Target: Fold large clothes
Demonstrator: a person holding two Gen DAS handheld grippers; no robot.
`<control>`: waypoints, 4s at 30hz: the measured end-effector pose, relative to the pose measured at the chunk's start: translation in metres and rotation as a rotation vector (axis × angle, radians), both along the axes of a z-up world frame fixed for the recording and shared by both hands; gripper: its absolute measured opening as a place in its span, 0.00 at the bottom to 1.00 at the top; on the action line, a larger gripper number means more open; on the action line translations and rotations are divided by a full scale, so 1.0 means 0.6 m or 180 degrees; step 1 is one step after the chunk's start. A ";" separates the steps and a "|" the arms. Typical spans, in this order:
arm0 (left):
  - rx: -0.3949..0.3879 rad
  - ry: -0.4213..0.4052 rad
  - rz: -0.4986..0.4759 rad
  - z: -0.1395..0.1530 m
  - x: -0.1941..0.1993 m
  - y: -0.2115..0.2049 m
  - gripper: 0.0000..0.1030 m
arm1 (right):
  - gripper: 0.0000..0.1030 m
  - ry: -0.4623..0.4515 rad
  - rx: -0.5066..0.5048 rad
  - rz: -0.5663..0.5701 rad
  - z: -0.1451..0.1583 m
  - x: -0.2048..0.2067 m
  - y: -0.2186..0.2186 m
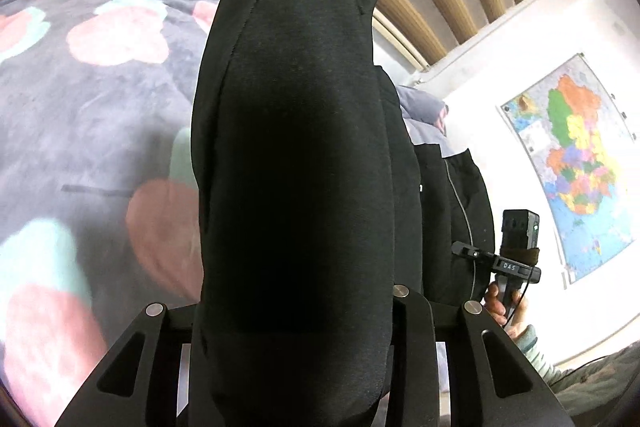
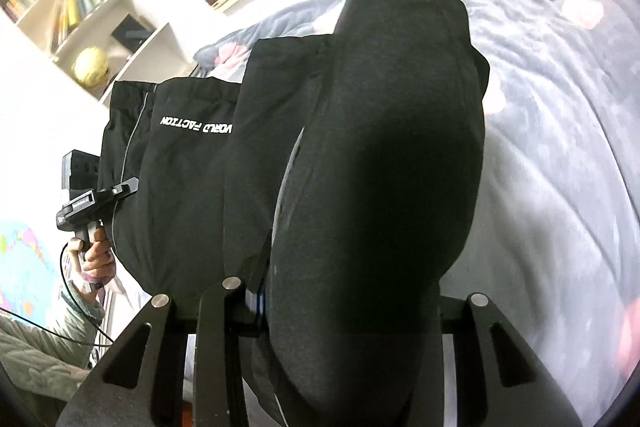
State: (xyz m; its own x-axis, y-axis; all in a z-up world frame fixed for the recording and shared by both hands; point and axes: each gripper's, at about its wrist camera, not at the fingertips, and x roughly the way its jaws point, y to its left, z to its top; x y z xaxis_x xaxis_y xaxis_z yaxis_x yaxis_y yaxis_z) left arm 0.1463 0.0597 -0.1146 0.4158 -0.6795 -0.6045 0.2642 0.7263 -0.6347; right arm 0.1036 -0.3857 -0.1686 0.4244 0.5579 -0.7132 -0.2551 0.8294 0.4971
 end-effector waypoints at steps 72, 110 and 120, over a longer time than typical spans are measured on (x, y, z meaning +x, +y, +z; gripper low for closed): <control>0.1901 -0.0211 0.0098 0.000 -0.200 -0.065 0.73 | 0.72 0.0453 -0.1671 -0.1293 0.067 -0.178 0.191; 0.1919 -0.0604 0.0707 0.207 -0.296 -0.205 0.74 | 0.81 -0.0099 -0.1592 -0.1230 0.245 -0.211 0.213; 0.1970 -0.0469 0.0685 0.189 -0.294 -0.227 0.74 | 0.81 -0.0065 -0.1589 -0.1211 0.238 -0.210 0.189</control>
State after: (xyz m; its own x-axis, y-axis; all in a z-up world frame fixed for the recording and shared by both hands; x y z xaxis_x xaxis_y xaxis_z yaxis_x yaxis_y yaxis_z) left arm -0.0304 -0.0763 -0.0015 0.6112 -0.1184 -0.7825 0.1246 0.9908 -0.0526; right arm -0.0225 -0.2725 -0.0258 0.5441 -0.0329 -0.8384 0.0982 0.9949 0.0246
